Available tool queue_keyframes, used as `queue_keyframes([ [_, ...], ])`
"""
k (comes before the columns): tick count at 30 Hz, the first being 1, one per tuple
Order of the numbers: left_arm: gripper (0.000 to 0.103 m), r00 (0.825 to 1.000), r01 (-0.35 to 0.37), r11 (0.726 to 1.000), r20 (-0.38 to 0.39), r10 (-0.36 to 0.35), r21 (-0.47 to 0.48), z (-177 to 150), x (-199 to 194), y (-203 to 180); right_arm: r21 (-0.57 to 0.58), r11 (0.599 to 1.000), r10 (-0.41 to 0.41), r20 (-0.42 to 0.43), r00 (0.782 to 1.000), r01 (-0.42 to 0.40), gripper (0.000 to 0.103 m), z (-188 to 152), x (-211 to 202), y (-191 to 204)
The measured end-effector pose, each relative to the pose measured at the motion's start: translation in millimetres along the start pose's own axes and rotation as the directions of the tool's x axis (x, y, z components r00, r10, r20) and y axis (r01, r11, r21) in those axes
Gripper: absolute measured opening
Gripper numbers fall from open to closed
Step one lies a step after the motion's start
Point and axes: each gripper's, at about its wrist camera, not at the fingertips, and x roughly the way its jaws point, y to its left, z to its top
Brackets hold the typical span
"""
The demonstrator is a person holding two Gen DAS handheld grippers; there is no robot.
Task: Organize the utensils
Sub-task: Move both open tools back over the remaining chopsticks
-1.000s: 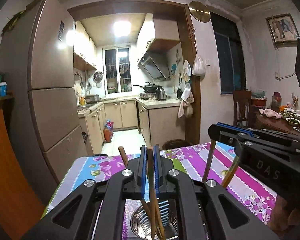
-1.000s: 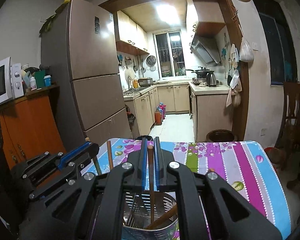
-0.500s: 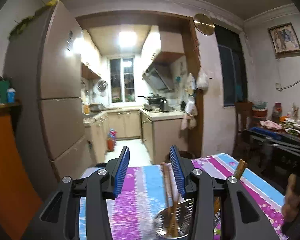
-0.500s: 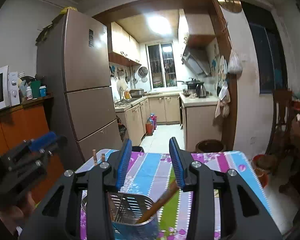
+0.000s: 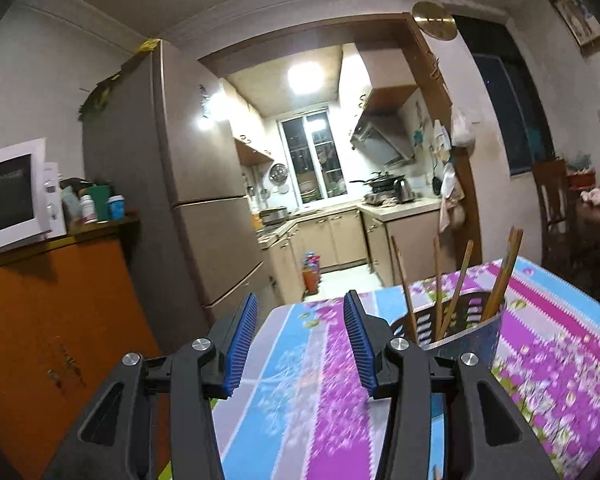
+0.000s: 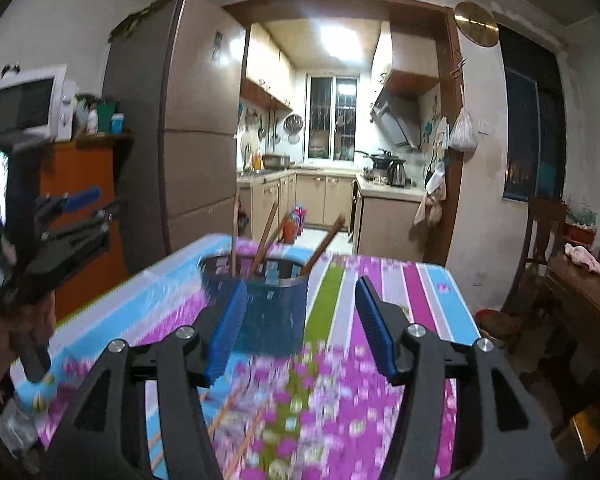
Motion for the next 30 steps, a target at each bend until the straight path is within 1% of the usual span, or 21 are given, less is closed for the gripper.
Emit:
queue_keyframes([
  [2, 0.047, 1.0, -0.011, 1.0, -0.009, 0.011, -0.003, -5.5, -7.8, 2.1, -0.018, 1.0, -0.008, -0.012, 1.0, 0.007, 0.057, -9.0, -8.4, 6.5],
  [6, 0.047, 0.999, -0.03, 1.0, -0.013, 0.03, -0.007, -12.7, -19.3, 9.1, -0.04, 0.999, -0.015, -0.025, 1.0, 0.014, 0.057, -17.2, -17.7, 14.9],
  [10, 0.047, 0.999, -0.049, 0.999, 0.0, 0.049, 0.005, -11.9, -29.0, 11.1, -0.045, 0.999, -0.012, -0.022, 1.0, 0.01, 0.057, -19.2, -25.1, 18.6],
  [14, 0.047, 0.999, -0.054, 0.999, 0.007, 0.054, -0.005, -10.8, -37.5, 16.1, -0.051, 0.999, -0.005, -0.016, 1.0, 0.004, 0.057, -19.6, -30.7, 22.4],
  [22, 0.047, 0.998, -0.062, 0.998, 0.016, 0.063, -0.006, -10.7, -46.6, 18.4, -0.07, 0.998, -0.002, -0.015, 1.0, 0.001, 0.058, -22.2, -38.5, 27.0],
  [30, 0.047, 0.998, -0.064, 0.998, 0.017, 0.064, -0.005, -10.9, -47.9, 18.4, -0.063, 0.998, -0.008, -0.019, 1.0, 0.006, 0.059, -24.3, -41.8, 26.2],
])
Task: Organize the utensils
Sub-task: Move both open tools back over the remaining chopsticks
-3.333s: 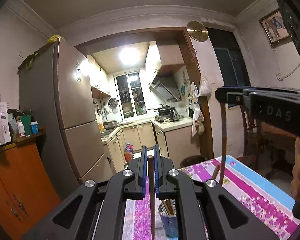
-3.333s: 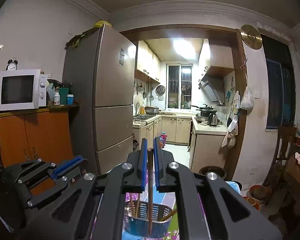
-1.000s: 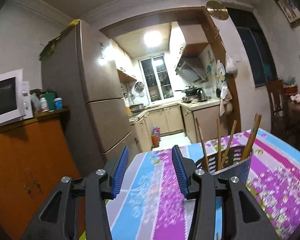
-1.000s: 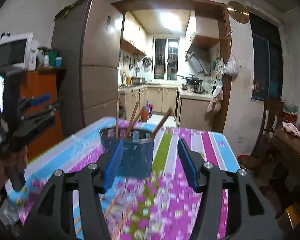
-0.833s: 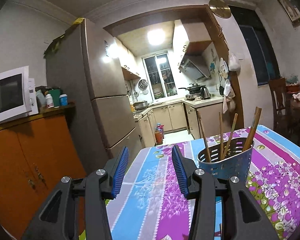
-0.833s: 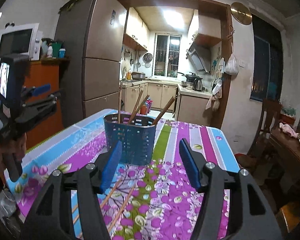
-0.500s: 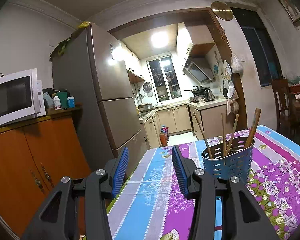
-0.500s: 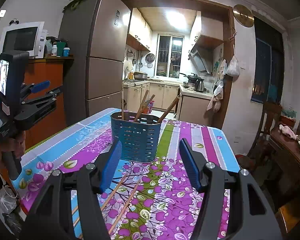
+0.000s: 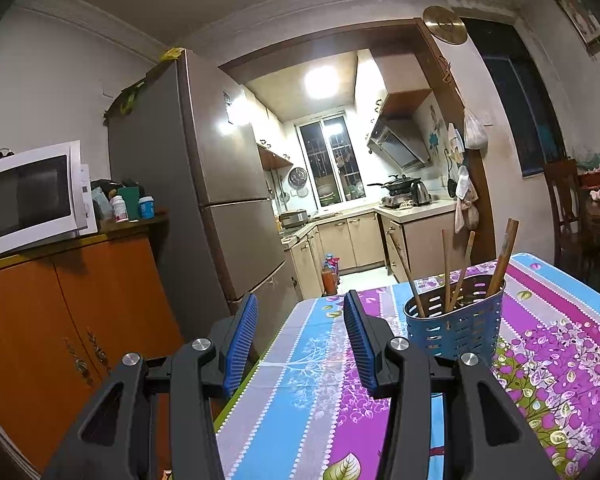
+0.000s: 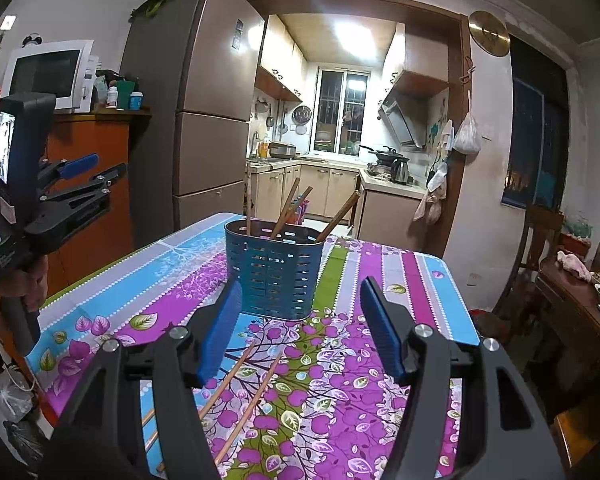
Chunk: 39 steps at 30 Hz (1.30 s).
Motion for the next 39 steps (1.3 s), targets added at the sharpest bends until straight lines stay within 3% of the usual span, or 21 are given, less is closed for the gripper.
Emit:
queue_keyframes([
  [4, 0.047, 0.998, 0.046, 0.999, -0.03, -0.046, -0.011, -0.9, -2.5, 2.0, -0.002, 1.0, -0.011, 0.0, 1.0, 0.011, 0.06, -3.5, -4.6, -1.8],
  [7, 0.047, 0.981, 0.18, 0.984, -0.068, -0.181, -0.017, -13.9, -16.6, 9.9, -0.004, 1.0, -0.026, -0.005, 1.0, 0.025, 0.061, -10.4, -12.4, -6.0],
  [11, 0.047, 0.929, 0.359, 0.933, -0.1, -0.356, 0.012, -43.6, -44.6, 17.4, -0.009, 0.998, -0.066, -0.043, 0.997, 0.065, 0.061, -32.5, -23.4, -12.3],
  [15, 0.046, 0.85, 0.51, 0.86, -0.172, -0.497, 0.034, -87.3, -77.7, 17.1, 0.051, 0.998, -0.027, -0.125, 0.992, 0.034, 0.061, -69.9, -30.3, -13.9],
  [19, 0.044, 0.783, 0.585, 0.811, -0.26, -0.564, 0.004, -126.5, -103.7, 7.8, 0.08, 0.997, 0.016, -0.192, 0.981, 0.0, 0.06, -113.7, -37.5, 4.9],
  [21, 0.038, 0.762, 0.597, 0.802, -0.298, -0.575, -0.021, -143.0, -113.0, 1.2, 0.088, 0.996, 0.042, -0.211, 0.976, -0.024, 0.052, -129.2, -40.9, 16.5],
  [23, 0.032, 0.726, 0.613, 0.786, -0.341, -0.598, -0.073, -157.8, -115.7, -4.9, 0.097, 0.994, 0.069, -0.234, 0.97, -0.047, 0.045, -143.8, -42.4, 30.3],
  [25, 0.027, 0.72, 0.607, 0.79, -0.362, -0.592, -0.084, -167.9, -114.7, -12.7, 0.095, 0.994, 0.084, -0.245, 0.966, -0.062, 0.038, -154.1, -42.5, 42.0],
  [28, 0.026, 0.714, 0.602, 0.793, -0.38, -0.588, -0.095, -179.9, -113.1, -24.8, 0.083, 0.993, 0.1, -0.254, 0.962, -0.081, 0.037, -162.5, -41.3, 58.4],
  [31, 0.026, 0.727, 0.602, 0.795, -0.362, -0.583, -0.073, -182.0, -119.2, -29.6, 0.082, 0.992, 0.112, -0.253, 0.961, -0.094, 0.037, -164.9, -41.1, 65.2],
  [35, 0.026, 0.725, 0.608, 0.792, -0.362, -0.586, -0.063, -186.2, -118.2, -38.2, 0.085, 0.991, 0.118, -0.265, 0.957, -0.099, 0.037, -168.9, -34.6, 70.4],
  [39, 0.026, 0.744, 0.572, 0.818, -0.38, -0.55, -0.065, -191.6, -109.0, -42.5, 0.092, 0.991, 0.116, -0.265, 0.957, -0.095, 0.037, -170.4, -29.9, 70.6],
])
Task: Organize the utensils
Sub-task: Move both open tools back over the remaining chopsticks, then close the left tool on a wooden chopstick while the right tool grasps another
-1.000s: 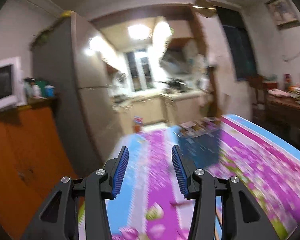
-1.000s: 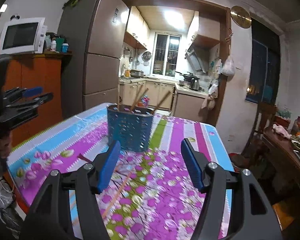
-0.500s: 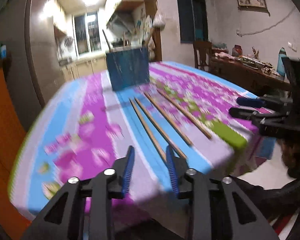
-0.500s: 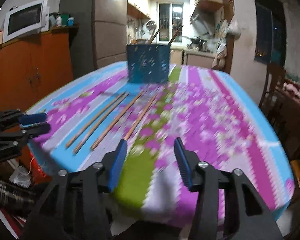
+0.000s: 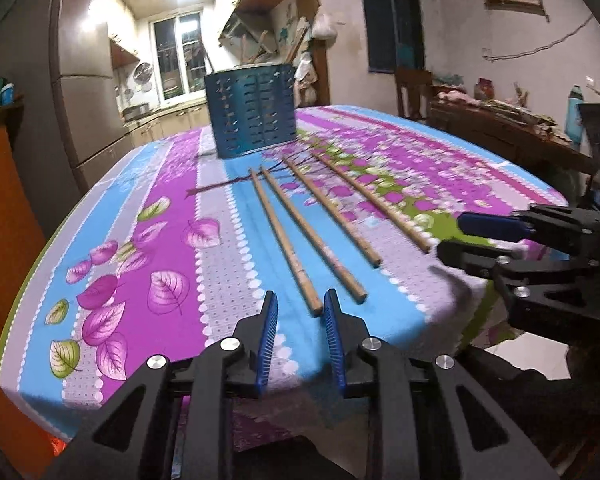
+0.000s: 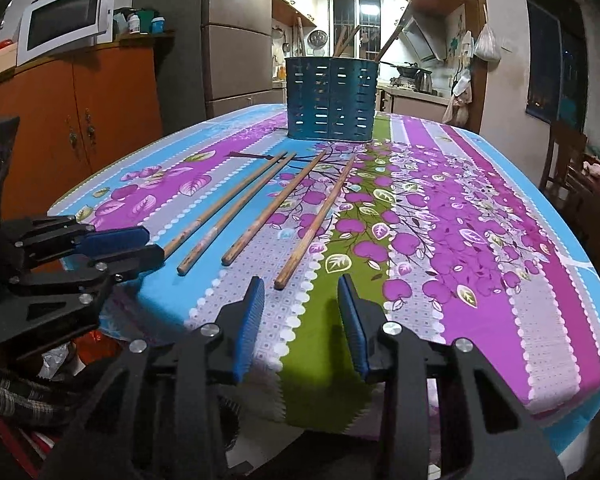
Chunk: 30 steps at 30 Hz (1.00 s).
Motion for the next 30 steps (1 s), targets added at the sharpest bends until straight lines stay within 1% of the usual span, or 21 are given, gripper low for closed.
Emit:
queue_keyframes([
  [4, 0.026, 0.999, -0.044, 0.999, 0.021, 0.044, 0.004, 0.0, 3.1, -1.9, -0.001, 1.0, 0.0, 0.005, 1.0, 0.0, 0.037, -0.4, 3.6, 2.3],
  [7, 0.026, 0.998, -0.053, 0.999, 0.029, 0.053, -0.013, 0.2, 3.6, -1.3, -0.007, 1.0, -0.011, 0.017, 1.0, 0.011, 0.036, -0.4, 5.4, 5.8],
  [8, 0.026, 0.998, -0.055, 0.998, 0.033, 0.056, -0.018, 0.2, 4.0, -0.8, -0.007, 1.0, -0.017, 0.017, 1.0, 0.017, 0.032, -0.2, 7.2, 6.3],
  [12, 0.026, 0.996, -0.07, 0.997, 0.048, 0.071, -0.028, -1.7, 3.9, -1.9, 0.003, 1.0, -0.026, 0.023, 0.999, 0.025, 0.025, -0.4, 11.7, 8.0],
  [14, 0.026, 0.995, -0.08, 0.996, 0.059, 0.081, -0.03, -3.1, 4.0, -2.4, 0.001, 0.999, -0.035, 0.031, 0.999, 0.035, 0.019, 0.2, 13.3, 10.3],
  [17, 0.026, 0.994, -0.084, 0.996, 0.073, 0.087, -0.032, -5.1, 3.0, -3.4, -0.001, 0.999, -0.046, 0.04, 0.998, 0.046, 0.014, 0.0, 14.7, 13.6],
  [19, 0.026, 0.993, -0.088, 0.996, 0.082, 0.09, -0.033, -6.2, 2.5, -4.0, 0.002, 0.999, -0.051, 0.042, 0.998, 0.05, 0.013, 0.1, 15.0, 14.6],
  [21, 0.023, 0.992, -0.084, 0.996, 0.089, 0.086, -0.034, -7.4, 1.8, -5.1, 0.008, 0.999, -0.054, 0.044, 0.998, 0.054, 0.013, 0.5, 15.8, 14.8],
  [25, 0.015, 0.992, -0.08, 0.997, 0.1, 0.082, -0.021, -9.3, 0.6, -9.8, 0.029, 0.998, -0.052, 0.048, 0.997, 0.051, 0.007, -0.4, 16.6, 15.4],
  [27, 0.013, 0.992, -0.077, 0.997, 0.103, 0.078, -0.022, -9.5, 1.0, -10.0, 0.04, 0.998, -0.05, 0.051, 0.997, 0.048, 0.007, -1.0, 15.8, 14.4],
  [28, 0.01, 0.991, -0.077, 0.997, 0.103, 0.079, -0.025, -9.7, 1.6, -9.1, 0.047, 0.998, -0.049, 0.052, 0.997, 0.046, 0.007, -1.5, 15.4, 13.3],
  [30, 0.009, 0.991, -0.075, 0.997, 0.106, 0.079, -0.035, -9.9, 2.1, -7.0, 0.063, 0.997, -0.047, 0.055, 0.997, 0.044, 0.006, -2.1, 14.6, 11.7],
])
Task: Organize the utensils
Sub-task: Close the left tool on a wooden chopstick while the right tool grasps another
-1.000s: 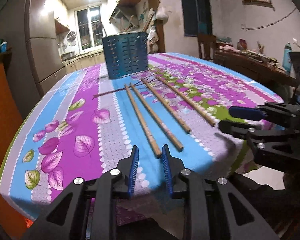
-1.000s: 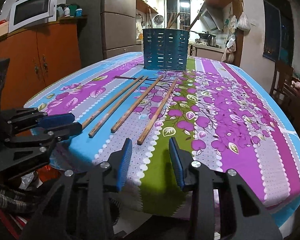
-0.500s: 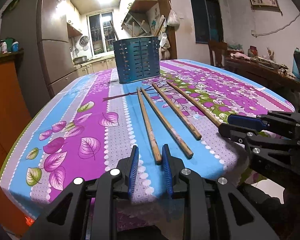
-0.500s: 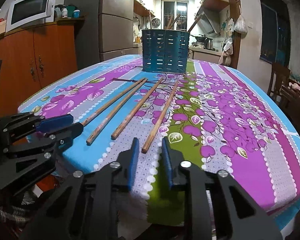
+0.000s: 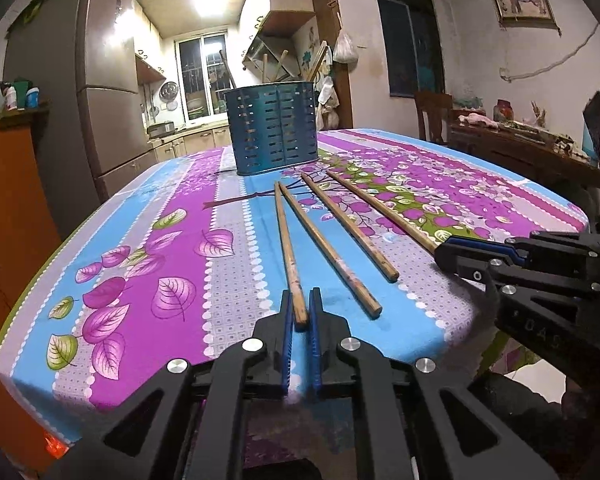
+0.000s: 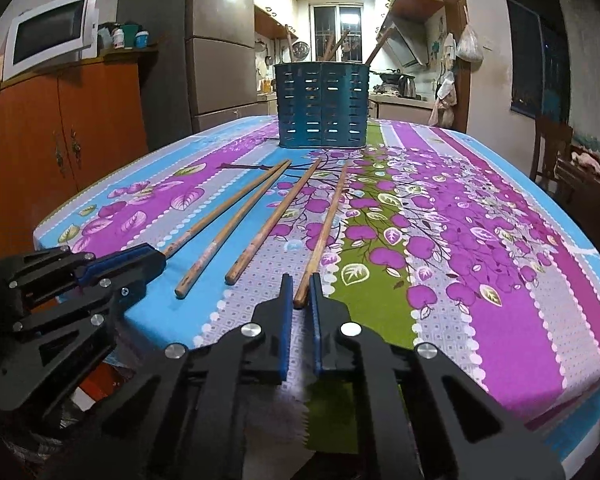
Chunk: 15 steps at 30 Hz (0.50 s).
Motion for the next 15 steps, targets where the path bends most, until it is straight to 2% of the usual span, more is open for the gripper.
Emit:
queue_keyframes([
  [8, 0.007, 1.0, -0.027, 0.999, -0.003, 0.027, -0.043, 3.4, 2.3, 13.6, 0.048, 0.999, -0.024, 0.033, 0.999, 0.023, 0.005, 4.4, -7.1, -11.5],
  [15, 0.008, 0.995, -0.084, 0.995, 0.049, 0.087, -0.054, 17.5, -11.3, 26.5, -0.003, 0.998, -0.066, 0.098, 0.993, 0.067, 0.005, 15.8, -21.6, -14.9],
])
